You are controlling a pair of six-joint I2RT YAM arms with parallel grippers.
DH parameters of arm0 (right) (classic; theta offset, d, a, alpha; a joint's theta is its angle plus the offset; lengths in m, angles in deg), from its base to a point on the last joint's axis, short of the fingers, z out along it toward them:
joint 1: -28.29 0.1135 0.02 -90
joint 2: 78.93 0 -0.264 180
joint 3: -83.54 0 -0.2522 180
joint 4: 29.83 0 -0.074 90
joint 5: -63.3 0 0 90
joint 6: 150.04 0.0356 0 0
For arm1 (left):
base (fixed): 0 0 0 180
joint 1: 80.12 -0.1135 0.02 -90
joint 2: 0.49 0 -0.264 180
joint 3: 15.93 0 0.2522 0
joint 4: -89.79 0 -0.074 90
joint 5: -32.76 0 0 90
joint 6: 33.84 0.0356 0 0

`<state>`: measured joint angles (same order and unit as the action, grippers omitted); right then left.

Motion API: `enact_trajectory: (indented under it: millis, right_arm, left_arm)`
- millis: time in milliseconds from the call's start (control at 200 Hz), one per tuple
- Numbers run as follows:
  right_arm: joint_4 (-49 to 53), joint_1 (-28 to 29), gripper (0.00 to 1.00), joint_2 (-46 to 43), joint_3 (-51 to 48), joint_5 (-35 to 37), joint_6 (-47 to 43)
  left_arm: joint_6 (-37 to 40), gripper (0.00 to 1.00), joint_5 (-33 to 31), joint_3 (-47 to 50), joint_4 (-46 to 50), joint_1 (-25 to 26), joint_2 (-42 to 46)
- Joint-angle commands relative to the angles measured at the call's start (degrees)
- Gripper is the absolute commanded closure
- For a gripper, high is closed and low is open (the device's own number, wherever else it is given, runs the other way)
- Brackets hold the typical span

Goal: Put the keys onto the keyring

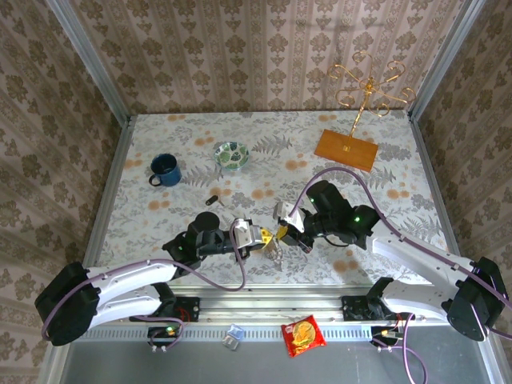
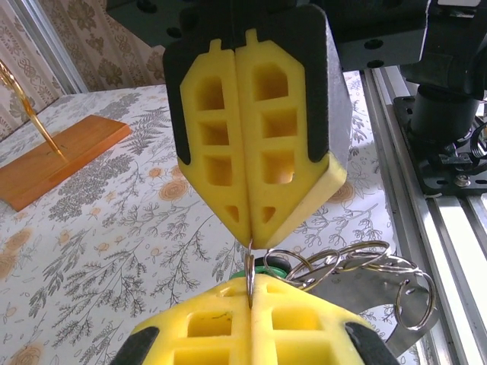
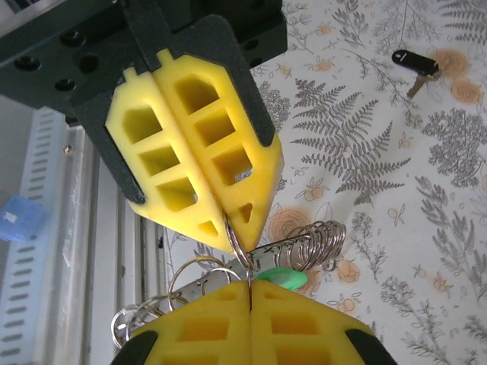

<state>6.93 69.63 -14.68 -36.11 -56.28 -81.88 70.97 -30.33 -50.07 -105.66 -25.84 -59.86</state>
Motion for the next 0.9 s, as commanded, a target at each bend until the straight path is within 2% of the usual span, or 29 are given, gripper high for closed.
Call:
enact_trajectory:
  millis: [0,175,345,415,545,660,895]
  right_arm:
    - [0.0,-0.2,1.00,0.1,0.0,-0.6,0.1]
    - [0.2,-0.8,1.00,1.7,-0.6,1.2,-0.3]
    - [-1.9,-0.9,1.00,4.0,-0.5,-1.3,1.6]
    - [-4.7,-1.4,0.89,2.4,-1.8,-1.1,3.0]
    - [-8.8,-2.6,0.76,-1.1,-4.5,-2.9,4.2]
    - [-11.9,-2.6,0.72,-3.9,-6.5,-4.1,3.6]
    - [-13.1,-2.5,0.71,-3.3,-6.2,-7.1,3.4]
  left_arm:
    - [-1.4,1.00,0.2,0.6,-3.6,-0.4,1.6]
    - [-2.3,1.00,1.6,1.8,-7.4,-0.4,2.0]
    - [-3.6,1.00,2.4,2.6,-10.8,-0.4,1.2]
    - [-4.9,1.00,1.5,4.2,-14.3,-0.7,0.9]
    - [-7.3,1.00,1.1,6.3,-18.5,-1.1,0.1]
    - [-8.7,1.00,2.1,6.7,-21.3,-1.1,-0.9]
    - [-11.0,1.00,3.9,7.0,-25.8,-1.6,-3.3]
